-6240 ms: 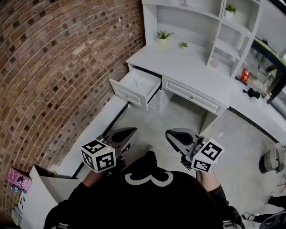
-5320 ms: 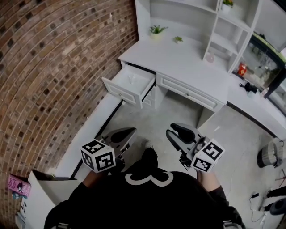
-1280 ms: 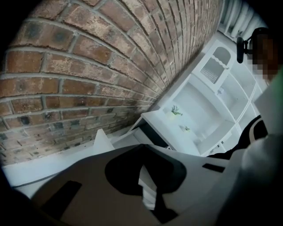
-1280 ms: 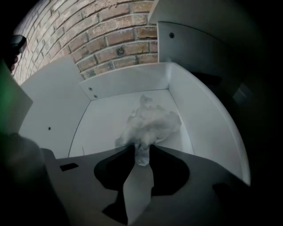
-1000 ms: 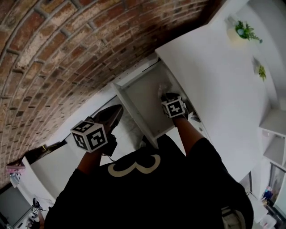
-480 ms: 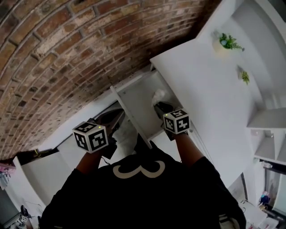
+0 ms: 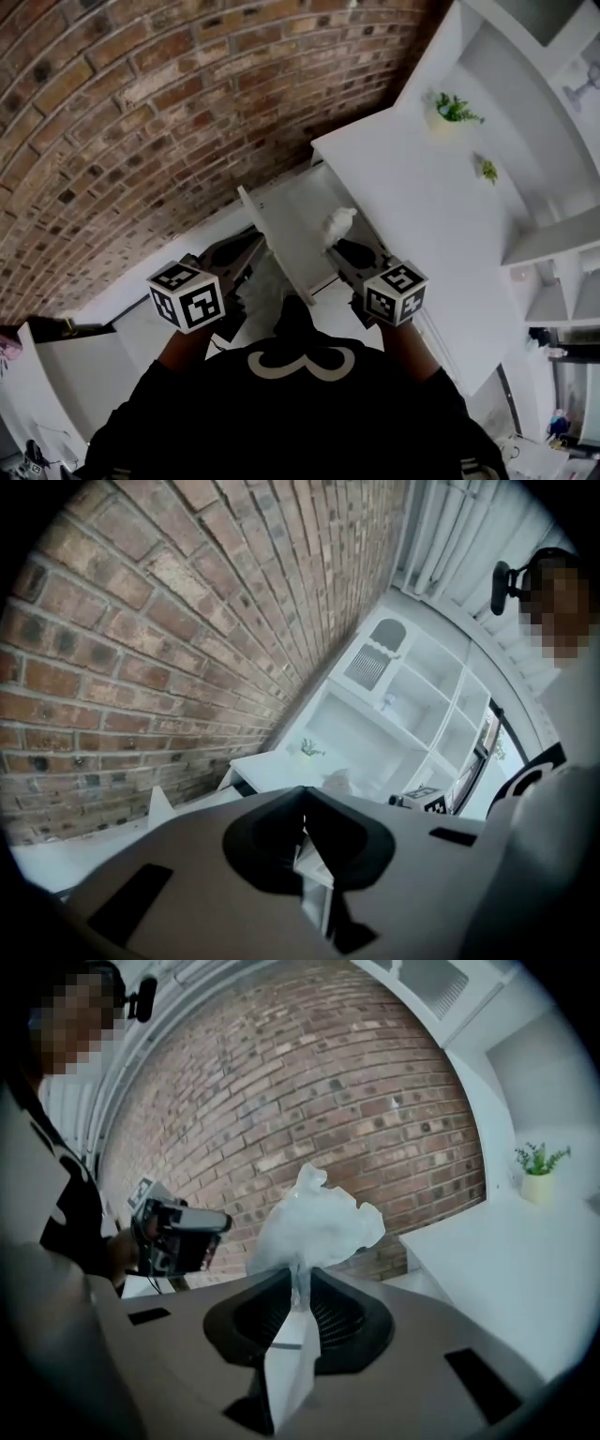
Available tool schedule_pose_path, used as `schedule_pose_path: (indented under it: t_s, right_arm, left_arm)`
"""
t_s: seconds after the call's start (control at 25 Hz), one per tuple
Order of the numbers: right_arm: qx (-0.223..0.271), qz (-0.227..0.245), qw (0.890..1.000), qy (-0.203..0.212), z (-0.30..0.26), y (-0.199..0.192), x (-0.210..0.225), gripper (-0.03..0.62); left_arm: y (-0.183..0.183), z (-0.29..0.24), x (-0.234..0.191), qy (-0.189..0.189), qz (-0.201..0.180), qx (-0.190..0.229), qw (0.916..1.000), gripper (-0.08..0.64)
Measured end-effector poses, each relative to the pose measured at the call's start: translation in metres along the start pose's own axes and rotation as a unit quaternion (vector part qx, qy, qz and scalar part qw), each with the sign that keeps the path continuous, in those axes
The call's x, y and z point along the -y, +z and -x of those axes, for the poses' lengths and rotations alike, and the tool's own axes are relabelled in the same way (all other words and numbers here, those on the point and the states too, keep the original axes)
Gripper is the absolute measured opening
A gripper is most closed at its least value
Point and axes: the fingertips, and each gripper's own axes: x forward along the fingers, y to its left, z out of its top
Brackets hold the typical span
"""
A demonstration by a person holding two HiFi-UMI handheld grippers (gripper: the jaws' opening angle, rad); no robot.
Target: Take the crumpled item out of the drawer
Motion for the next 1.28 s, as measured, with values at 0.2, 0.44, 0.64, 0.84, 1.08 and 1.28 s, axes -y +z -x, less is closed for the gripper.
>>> schedule_pose_path:
  t_s: [0.2,0.44,0.64,0.84,1.08,1.28]
  right_arm:
    - [0.053,-0.009,0.998,0.03,0.03,0.024,-0.042,0.075]
    - [0.094,0.021,0.995,0.036,0.056,0.037,-0.078,0.074]
    - [0.111,0.037,0.993,0.032,0.074,0.041,-0.088,0.074]
    - [0.116,0.032,0.992,0.037,0.079,0.04,-0.092,0.072]
    - [0.126,0.038,0.99,0.046,0.084,0.042,-0.097,0.069]
    - [0.139,0.042,0.988,0.056,0.089,0.053,-0.093,0.054]
  left_arm:
    - [0.007,0.022,0.027,-0.018,-0.017,0.021,0.9995,0.003]
    - [0.007,0.041,0.055,-0.043,-0.039,0.026,0.998,0.003]
    - [0.005,0.047,0.07,-0.05,-0.055,0.03,0.9968,0.003]
    - [0.004,0.049,0.074,-0.044,-0.057,0.028,0.997,0.003]
    - [0.003,0.051,0.08,-0.038,-0.066,0.023,0.9969,0.003]
    - [0.009,0.047,0.084,-0.03,-0.071,0.023,0.9968,0.003]
